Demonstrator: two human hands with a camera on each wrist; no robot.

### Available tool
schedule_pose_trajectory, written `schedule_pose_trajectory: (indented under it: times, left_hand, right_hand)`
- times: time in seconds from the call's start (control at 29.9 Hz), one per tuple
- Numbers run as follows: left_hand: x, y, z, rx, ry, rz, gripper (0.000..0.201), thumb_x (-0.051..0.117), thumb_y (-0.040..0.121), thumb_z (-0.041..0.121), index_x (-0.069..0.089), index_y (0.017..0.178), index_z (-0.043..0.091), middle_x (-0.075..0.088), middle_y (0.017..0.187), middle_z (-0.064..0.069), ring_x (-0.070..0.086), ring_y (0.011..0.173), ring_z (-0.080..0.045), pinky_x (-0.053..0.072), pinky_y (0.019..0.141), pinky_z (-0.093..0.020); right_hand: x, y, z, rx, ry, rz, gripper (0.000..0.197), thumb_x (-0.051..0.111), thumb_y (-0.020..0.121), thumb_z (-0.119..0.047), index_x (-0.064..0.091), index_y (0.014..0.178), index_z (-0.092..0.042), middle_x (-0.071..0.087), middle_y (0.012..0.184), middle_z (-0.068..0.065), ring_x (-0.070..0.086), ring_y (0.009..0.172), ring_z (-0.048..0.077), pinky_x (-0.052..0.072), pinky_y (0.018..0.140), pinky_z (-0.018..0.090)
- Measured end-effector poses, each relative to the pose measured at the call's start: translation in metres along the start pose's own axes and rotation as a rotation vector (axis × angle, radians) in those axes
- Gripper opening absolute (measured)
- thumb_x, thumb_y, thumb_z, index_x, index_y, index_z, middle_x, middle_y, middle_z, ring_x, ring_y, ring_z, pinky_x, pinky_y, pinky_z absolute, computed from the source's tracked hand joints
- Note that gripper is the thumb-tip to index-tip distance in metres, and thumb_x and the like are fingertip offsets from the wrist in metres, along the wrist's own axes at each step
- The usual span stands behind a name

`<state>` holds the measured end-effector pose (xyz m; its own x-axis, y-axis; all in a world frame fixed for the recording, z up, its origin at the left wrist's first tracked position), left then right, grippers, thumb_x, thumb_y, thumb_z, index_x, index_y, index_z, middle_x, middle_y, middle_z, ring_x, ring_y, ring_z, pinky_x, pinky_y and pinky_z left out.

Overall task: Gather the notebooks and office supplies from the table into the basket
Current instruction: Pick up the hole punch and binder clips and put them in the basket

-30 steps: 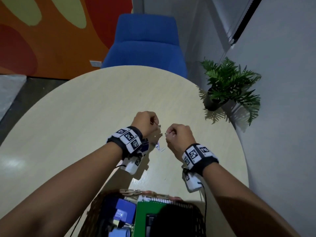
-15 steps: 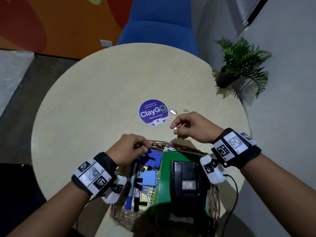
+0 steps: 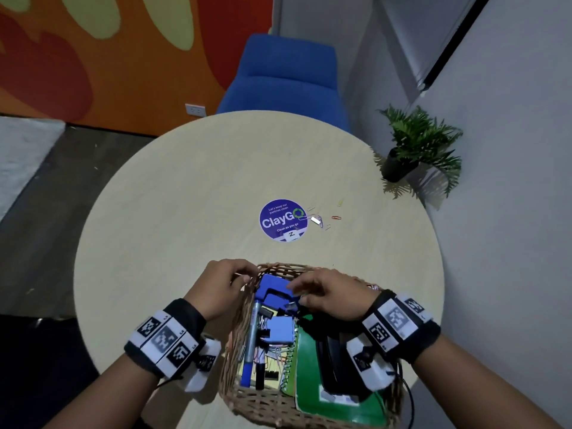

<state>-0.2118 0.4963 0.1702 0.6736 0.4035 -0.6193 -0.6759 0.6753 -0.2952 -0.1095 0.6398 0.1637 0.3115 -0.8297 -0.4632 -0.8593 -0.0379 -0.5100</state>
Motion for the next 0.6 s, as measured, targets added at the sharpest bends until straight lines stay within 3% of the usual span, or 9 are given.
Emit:
schedule_pose_trajectory:
  times: [0.07,0.23,0.3,0.43,0.5,0.6]
  left_hand:
    - [-0.006,0.006,0.01,0.023,0.024,0.019,0.021,0.056,0.091,0.01,0.071,0.103,0.019,0.073,0.099,0.006,0.066,0.093,-0.012,0.048,0.082,-0.025]
    - [-0.009,0.061,0.051,0.092,0.135,0.05,0.017,0.06,0.089,0.02,0.07,0.103,0.017,0.074,0.098,0.003,0.068,0.09,-0.014,0.047,0.08,-0.026]
    - [0.003,0.1,0.069,0.132,0.269,0.011,0.018,0.058,0.089,0.021,0.069,0.104,0.018,0.074,0.101,-0.001,0.067,0.094,-0.02,0.049,0.082,-0.029]
    - [0.04,0.178,0.092,0.162,0.51,-0.108,0.021,0.058,0.084,0.018,0.07,0.102,0.021,0.069,0.105,-0.005,0.064,0.097,-0.028,0.051,0.078,-0.034]
    - [0.062,0.206,0.094,0.16,0.616,-0.209,0.023,0.059,0.083,0.016,0.07,0.103,0.017,0.067,0.107,-0.008,0.064,0.099,-0.031,0.048,0.074,-0.032]
    - [0.092,0.234,0.09,0.153,0.688,-0.323,0.026,0.056,0.086,0.013,0.069,0.107,0.007,0.067,0.112,-0.016,0.063,0.101,-0.035,0.048,0.08,-0.034]
  right_hand:
    - [-0.018,-0.001,0.004,0.0,-0.226,0.056,0.034,0.057,0.089,-0.011,0.061,0.122,-0.018,0.065,0.123,0.005,0.06,0.112,0.018,0.046,0.1,0.033]
    - [-0.103,0.002,0.04,0.094,-0.207,0.306,0.032,0.056,0.088,-0.006,0.063,0.118,-0.017,0.066,0.117,0.005,0.064,0.095,0.018,0.05,0.09,0.025]
    - [-0.136,0.012,0.061,0.16,-0.27,0.373,0.031,0.056,0.089,-0.006,0.063,0.118,-0.015,0.066,0.115,0.007,0.063,0.092,0.019,0.048,0.085,0.024]
    - [-0.174,0.047,0.097,0.26,-0.369,0.393,0.029,0.058,0.088,-0.012,0.066,0.116,-0.017,0.066,0.116,0.008,0.063,0.1,0.024,0.051,0.09,0.032]
    - [-0.179,0.067,0.109,0.289,-0.391,0.383,0.028,0.063,0.086,-0.017,0.067,0.114,-0.019,0.067,0.117,0.007,0.063,0.102,0.025,0.051,0.09,0.034]
    - [-0.181,0.092,0.124,0.308,-0.372,0.4,0.033,0.058,0.086,-0.012,0.066,0.117,-0.019,0.065,0.122,0.008,0.061,0.109,0.028,0.05,0.093,0.034]
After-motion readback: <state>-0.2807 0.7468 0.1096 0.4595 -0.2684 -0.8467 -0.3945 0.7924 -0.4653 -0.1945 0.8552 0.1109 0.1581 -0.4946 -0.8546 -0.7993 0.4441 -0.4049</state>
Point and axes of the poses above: each hand's wrist, its own y-axis towards the middle knuckle, its own x-axis out of the palm, z = x × y, the point moved 9 cm from there along y, towards the middle knuckle
